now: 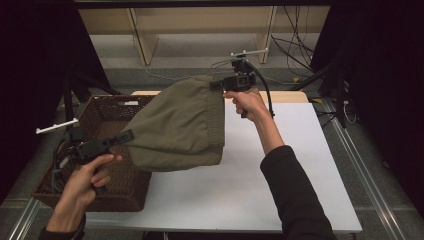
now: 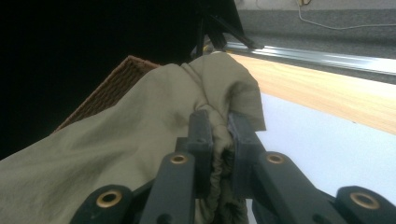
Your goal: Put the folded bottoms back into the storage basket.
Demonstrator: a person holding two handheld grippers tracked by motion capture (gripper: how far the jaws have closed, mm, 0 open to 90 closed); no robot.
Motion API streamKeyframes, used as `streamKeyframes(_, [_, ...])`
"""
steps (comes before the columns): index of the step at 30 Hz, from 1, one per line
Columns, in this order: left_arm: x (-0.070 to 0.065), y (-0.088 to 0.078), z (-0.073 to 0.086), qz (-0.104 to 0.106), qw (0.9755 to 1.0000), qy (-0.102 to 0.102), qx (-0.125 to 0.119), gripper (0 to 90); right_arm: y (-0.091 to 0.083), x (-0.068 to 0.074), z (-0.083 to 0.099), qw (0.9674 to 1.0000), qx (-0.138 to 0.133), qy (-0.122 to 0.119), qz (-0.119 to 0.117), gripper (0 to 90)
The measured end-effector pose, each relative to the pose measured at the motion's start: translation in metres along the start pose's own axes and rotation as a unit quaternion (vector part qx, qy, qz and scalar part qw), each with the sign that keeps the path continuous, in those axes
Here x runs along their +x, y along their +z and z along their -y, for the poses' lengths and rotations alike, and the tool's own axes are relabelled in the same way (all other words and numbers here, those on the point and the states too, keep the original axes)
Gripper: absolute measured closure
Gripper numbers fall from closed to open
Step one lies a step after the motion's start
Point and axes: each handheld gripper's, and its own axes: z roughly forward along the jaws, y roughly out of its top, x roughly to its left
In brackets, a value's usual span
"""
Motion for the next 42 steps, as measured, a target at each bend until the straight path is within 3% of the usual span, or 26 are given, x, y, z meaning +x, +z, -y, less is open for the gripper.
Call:
streamKeyframes(21, [0.015, -0.045, -0.023, 0.012, 0.9993, -0.006, -0.034, 85.0, 0.035, 0.036, -0.014, 0.9998, -0.003, -0.014, -0.012, 82.2])
streamKeyframes(42, [0.032, -0.077, -0.036, 0.013, 0.9972, -0.021, -0.07, 85.0, 0.061, 0.067, -0.024, 0.9995, -0.005, -0.025, -0.018, 82.2])
